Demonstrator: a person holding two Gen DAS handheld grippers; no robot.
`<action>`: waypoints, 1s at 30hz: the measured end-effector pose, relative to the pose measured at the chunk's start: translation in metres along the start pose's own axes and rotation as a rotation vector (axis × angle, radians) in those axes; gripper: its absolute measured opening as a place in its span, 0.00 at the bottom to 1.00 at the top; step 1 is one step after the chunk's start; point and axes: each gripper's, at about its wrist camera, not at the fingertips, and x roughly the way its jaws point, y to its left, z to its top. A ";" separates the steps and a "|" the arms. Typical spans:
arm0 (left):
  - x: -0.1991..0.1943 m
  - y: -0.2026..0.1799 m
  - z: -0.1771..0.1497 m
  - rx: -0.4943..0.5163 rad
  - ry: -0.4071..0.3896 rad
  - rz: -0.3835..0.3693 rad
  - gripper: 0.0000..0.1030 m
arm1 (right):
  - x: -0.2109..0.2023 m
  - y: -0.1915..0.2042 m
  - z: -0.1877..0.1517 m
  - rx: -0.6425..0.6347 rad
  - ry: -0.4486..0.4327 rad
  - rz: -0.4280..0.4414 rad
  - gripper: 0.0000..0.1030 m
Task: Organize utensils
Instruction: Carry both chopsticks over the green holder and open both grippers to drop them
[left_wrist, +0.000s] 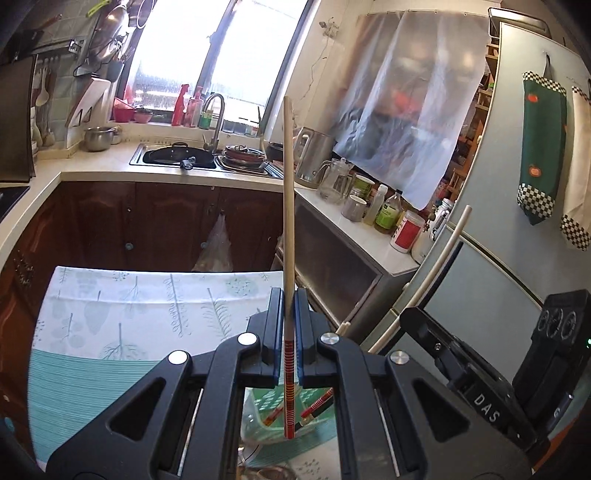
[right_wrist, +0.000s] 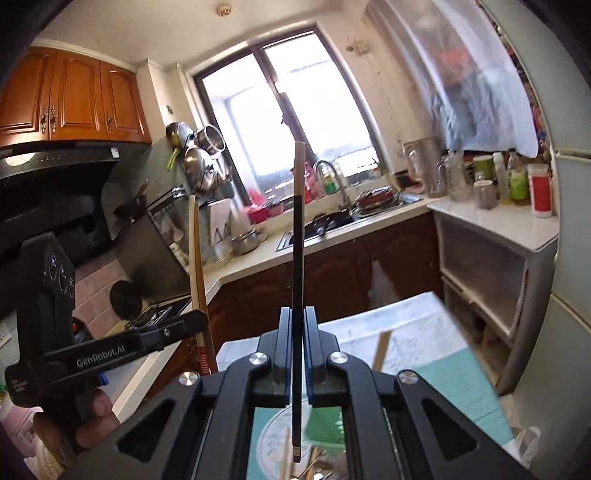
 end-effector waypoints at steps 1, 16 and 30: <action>0.010 -0.004 -0.001 0.004 -0.002 0.005 0.03 | 0.001 0.000 0.002 -0.001 -0.007 -0.010 0.04; 0.098 0.035 -0.092 0.027 -0.031 0.040 0.03 | 0.022 -0.021 -0.034 -0.182 -0.021 -0.013 0.04; 0.090 0.058 -0.154 0.010 0.097 0.027 0.04 | 0.060 -0.014 -0.076 -0.256 0.262 0.047 0.06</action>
